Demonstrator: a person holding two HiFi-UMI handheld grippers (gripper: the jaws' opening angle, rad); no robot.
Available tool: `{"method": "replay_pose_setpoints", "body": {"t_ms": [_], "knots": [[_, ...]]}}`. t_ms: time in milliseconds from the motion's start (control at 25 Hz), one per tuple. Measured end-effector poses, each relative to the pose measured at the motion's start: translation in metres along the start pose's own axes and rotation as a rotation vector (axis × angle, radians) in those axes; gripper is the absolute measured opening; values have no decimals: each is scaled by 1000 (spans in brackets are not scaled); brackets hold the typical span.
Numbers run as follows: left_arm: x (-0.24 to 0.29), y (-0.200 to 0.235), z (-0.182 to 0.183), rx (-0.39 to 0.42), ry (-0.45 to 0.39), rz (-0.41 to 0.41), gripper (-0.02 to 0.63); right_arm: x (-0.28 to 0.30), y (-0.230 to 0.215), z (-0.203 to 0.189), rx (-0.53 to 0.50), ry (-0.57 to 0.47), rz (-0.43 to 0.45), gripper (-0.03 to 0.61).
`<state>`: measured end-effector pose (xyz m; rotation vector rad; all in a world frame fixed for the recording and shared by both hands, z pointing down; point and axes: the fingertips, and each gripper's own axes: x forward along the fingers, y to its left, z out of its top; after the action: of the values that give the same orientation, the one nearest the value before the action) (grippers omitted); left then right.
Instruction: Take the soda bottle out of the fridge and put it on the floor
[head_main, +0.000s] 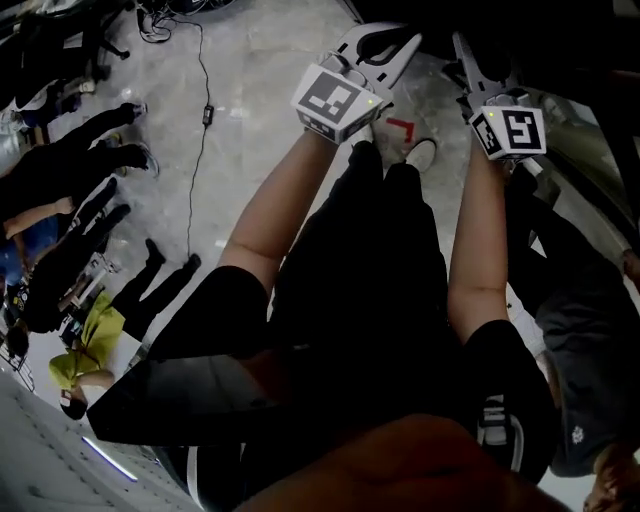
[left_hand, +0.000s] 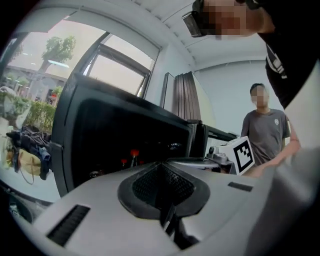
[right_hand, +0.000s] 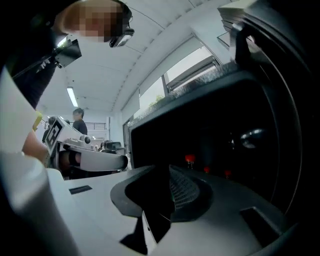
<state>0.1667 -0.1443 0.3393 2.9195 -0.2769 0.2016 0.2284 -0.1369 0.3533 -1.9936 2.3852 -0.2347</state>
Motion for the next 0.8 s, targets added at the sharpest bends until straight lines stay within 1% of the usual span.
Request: {"method": "replay_pose_setpoints", "body": {"t_ms": [120,240,360,440,520,680,800], "knots": [[13,18,-32,23,-31,7,5,16,-11,-35,-16,-5,-19,99],[24,47,-47,18,-49,4,5,44,-28,-56,-55,21,-23,143],[41,68,-49,-2,-58,15,5,61,-50,-59,-78,34,-29,194],[52,76,-49,0,-65,17,6,69,-60,-60,-65,27,-25,224],[56,77,-50,2,-67,15,5,74,-61,-61,-47,20,-14,244],[55,74,-47,-7,-78,16,5,86,-63,-54,-63,16,-17,290],[57,78,-48,-22,-79,14,5,101,-71,-52,-72,43,-23,307]]}}
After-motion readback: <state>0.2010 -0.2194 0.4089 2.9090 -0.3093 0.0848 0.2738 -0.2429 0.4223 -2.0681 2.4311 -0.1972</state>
